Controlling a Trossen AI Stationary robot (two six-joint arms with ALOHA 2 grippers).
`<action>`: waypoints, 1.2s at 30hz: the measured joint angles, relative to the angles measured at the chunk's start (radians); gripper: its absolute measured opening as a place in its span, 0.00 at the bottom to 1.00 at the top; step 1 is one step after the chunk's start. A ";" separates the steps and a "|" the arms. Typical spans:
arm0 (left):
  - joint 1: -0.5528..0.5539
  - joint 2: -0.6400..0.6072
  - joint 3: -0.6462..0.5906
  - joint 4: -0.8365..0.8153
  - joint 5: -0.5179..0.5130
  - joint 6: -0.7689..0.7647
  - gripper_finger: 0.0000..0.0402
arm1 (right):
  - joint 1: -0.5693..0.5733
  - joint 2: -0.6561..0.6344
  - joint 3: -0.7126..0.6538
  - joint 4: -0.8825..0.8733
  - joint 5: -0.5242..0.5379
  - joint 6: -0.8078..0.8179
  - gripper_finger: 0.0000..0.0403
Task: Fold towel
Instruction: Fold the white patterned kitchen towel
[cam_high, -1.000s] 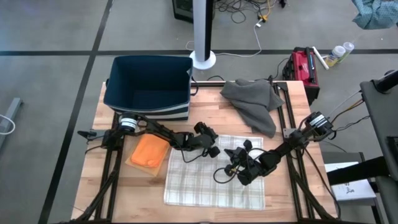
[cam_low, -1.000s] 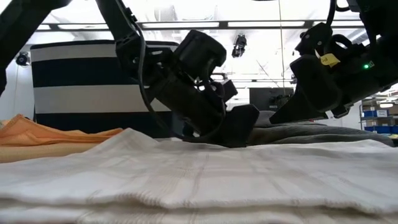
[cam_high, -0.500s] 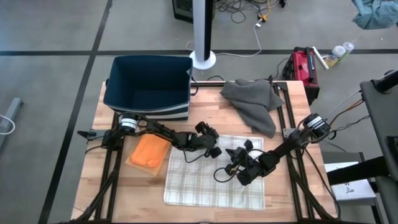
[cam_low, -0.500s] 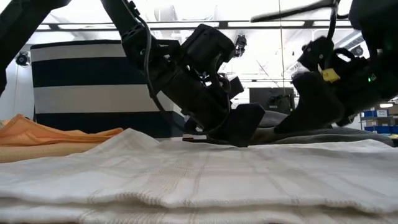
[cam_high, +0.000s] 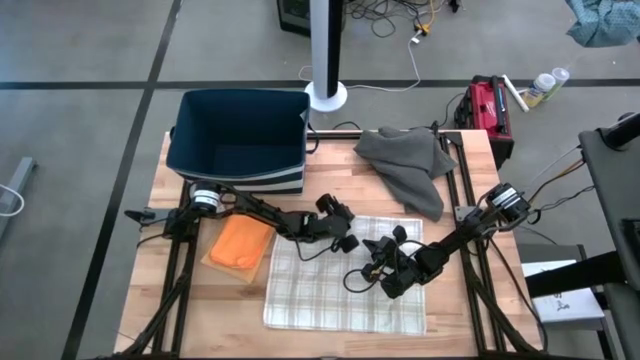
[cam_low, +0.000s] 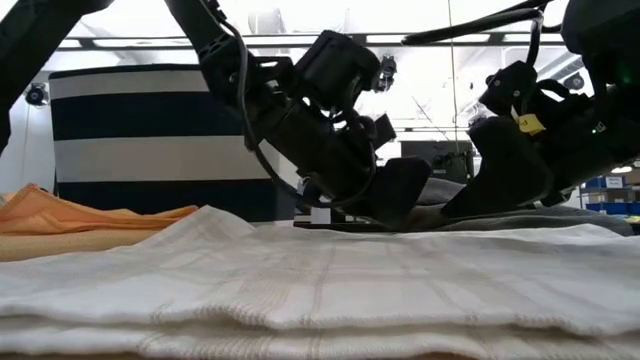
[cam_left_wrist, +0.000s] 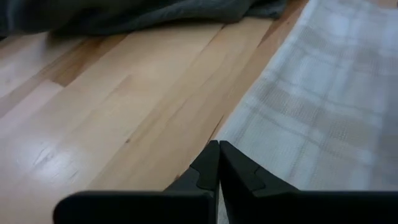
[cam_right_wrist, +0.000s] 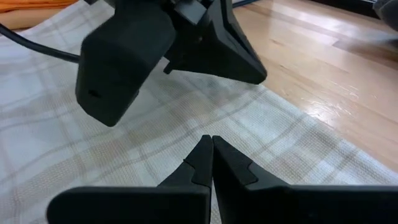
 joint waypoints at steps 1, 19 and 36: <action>0.000 0.000 -0.002 -0.006 -0.006 0.000 0.00 | 0.000 0.000 0.001 0.000 0.000 -0.001 0.00; 0.005 0.005 -0.030 -0.055 -0.051 -0.025 0.00 | 0.000 0.000 0.046 -0.001 0.000 -0.082 0.00; -0.099 -0.183 -0.020 -0.302 0.073 0.155 0.01 | 0.159 -0.318 0.061 -0.206 0.034 -0.022 0.00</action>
